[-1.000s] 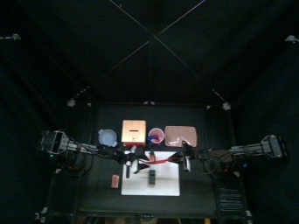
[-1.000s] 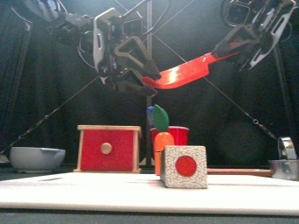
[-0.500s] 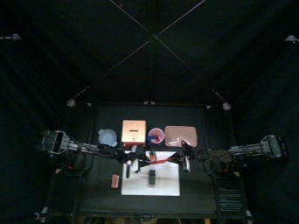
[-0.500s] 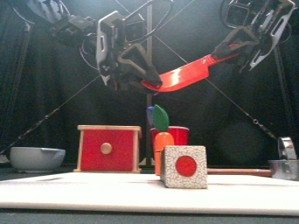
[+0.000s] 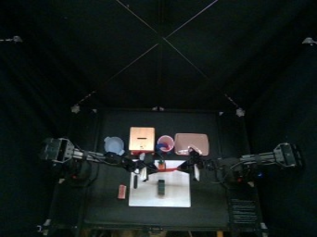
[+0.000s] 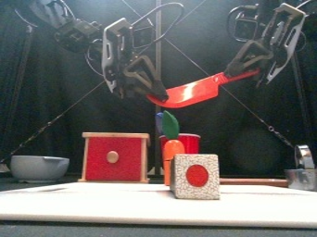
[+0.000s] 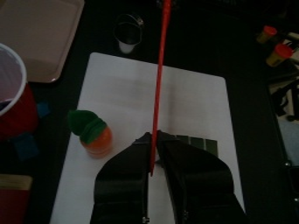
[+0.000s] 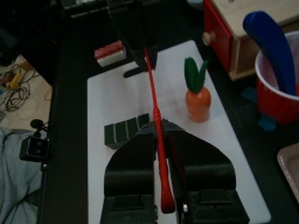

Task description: Grab knife with other hand

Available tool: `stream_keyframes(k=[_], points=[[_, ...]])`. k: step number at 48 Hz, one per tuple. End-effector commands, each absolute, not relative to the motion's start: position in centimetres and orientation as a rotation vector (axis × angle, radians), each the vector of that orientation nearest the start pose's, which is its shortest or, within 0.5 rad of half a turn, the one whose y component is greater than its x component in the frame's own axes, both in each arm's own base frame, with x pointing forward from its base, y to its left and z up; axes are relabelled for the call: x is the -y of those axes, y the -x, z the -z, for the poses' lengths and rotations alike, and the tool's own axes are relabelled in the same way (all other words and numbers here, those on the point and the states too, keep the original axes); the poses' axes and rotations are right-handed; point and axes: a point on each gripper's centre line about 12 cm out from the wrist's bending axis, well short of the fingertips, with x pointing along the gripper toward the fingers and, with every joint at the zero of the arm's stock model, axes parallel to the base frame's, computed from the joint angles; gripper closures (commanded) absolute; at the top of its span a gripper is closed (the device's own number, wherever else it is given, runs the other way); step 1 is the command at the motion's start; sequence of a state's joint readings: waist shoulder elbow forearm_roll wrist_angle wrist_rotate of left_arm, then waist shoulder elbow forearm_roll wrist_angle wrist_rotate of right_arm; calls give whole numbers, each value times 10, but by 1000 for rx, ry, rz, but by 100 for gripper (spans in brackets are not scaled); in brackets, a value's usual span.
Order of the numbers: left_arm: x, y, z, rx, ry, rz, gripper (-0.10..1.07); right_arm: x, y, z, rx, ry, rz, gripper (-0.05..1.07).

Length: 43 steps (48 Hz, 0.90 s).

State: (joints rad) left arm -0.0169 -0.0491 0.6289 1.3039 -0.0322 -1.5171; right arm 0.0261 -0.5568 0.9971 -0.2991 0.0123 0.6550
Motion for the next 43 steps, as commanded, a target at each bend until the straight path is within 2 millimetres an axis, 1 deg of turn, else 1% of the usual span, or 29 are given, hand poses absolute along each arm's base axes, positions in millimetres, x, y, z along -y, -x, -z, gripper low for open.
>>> stream_keyframes(k=[1,7,16,21,26,32,37,43], points=[[7,-398,-211,-548,201,-15,45,-7,-275,-237,-468,-363,72,76],[9,-395,-207,-561,197,-13,45,-9,-278,-236,-502,-376,80,80],[10,-390,-199,-582,203,-13,45,-14,-288,-231,-548,-386,83,80],[11,-385,-196,-593,210,-14,45,-20,-294,-222,-603,-381,82,80],[24,-382,-192,-609,205,6,45,-29,-302,-211,-675,-372,80,80],[29,-380,-188,-627,167,-30,45,-34,-309,-202,-756,-347,93,80],[29,-378,-186,-638,144,-64,45,-37,-313,-204,-776,-326,95,80],[35,-377,-188,-634,123,-47,45,-38,-316,-207,-770,-326,90,80]])
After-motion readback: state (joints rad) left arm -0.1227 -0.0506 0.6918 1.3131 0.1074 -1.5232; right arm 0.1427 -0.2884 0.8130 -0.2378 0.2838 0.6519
